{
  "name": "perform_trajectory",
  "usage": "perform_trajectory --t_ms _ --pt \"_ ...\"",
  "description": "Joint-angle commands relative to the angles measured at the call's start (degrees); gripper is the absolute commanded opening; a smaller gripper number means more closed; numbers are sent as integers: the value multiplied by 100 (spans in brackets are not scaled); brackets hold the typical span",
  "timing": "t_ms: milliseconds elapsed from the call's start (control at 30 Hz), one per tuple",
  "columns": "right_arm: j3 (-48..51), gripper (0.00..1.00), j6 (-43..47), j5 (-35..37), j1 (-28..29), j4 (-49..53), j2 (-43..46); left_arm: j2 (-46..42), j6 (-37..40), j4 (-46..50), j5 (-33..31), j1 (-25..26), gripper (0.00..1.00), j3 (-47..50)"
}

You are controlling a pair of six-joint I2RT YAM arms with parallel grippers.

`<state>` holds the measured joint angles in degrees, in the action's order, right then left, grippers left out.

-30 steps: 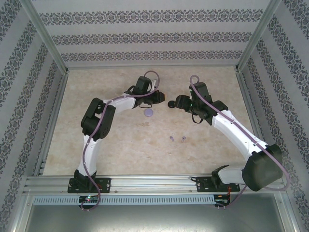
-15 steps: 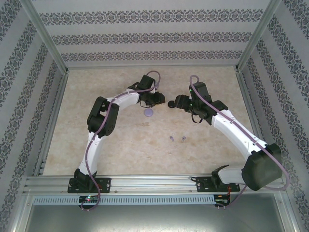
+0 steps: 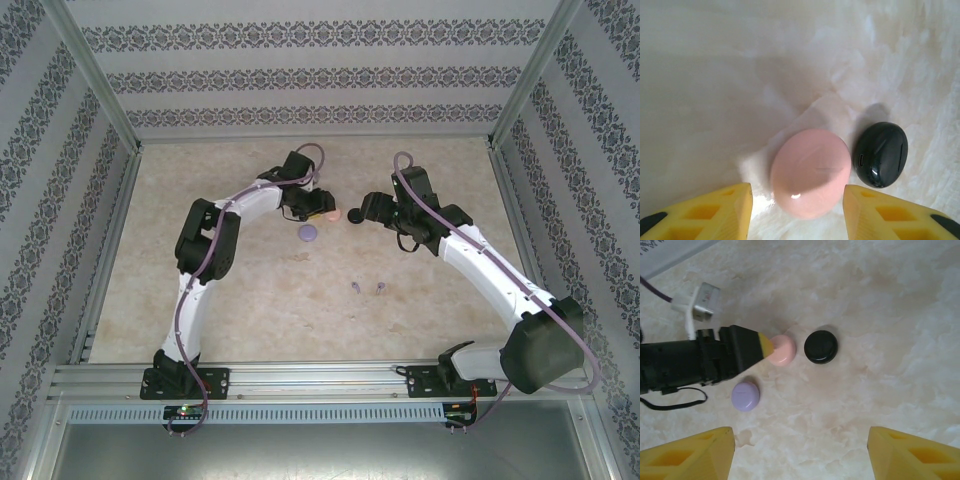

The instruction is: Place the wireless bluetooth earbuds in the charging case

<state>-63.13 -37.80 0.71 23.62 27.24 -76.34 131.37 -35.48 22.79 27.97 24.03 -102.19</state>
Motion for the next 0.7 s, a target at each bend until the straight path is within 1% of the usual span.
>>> perform_trajectory --t_ms 0,167,200,233,433,533,567,600,633,667 --pt "-238 72 -18 255 144 206 -98 -820 316 -22 -113 -259 51 193" --pt "-520 72 -56 424 459 373 -530 -1808 463 -458 -284 -578 52 974" --pt "-594 72 -85 467 538 402 -664 -2060 472 -578 -368 -659 54 1200" --pt "-670 72 -127 484 613 434 -790 -2293 483 -738 -411 -732 54 1411" --pt "-1467 72 -500 668 1114 735 -1908 -3626 533 -1548 -829 -1092 59 2614" --pt "-2032 72 -676 809 1317 1007 -2508 -4125 559 -1794 -1015 -1185 64 3012" --pt "-2224 72 -736 870 1381 1094 -2696 -4271 589 -1848 -1094 -1209 68 3119" --pt "-2406 72 -786 922 1432 1176 -2883 -4410 632 -1882 -1171 -1224 69 3198" --pt "-2567 72 -842 964 1467 1254 -3029 -4507 652 -1875 -1273 -1234 74 3258" --pt "-2738 73 -898 998 1511 1325 -3202 -4621 692 -1883 -1358 -1251 75 3328"
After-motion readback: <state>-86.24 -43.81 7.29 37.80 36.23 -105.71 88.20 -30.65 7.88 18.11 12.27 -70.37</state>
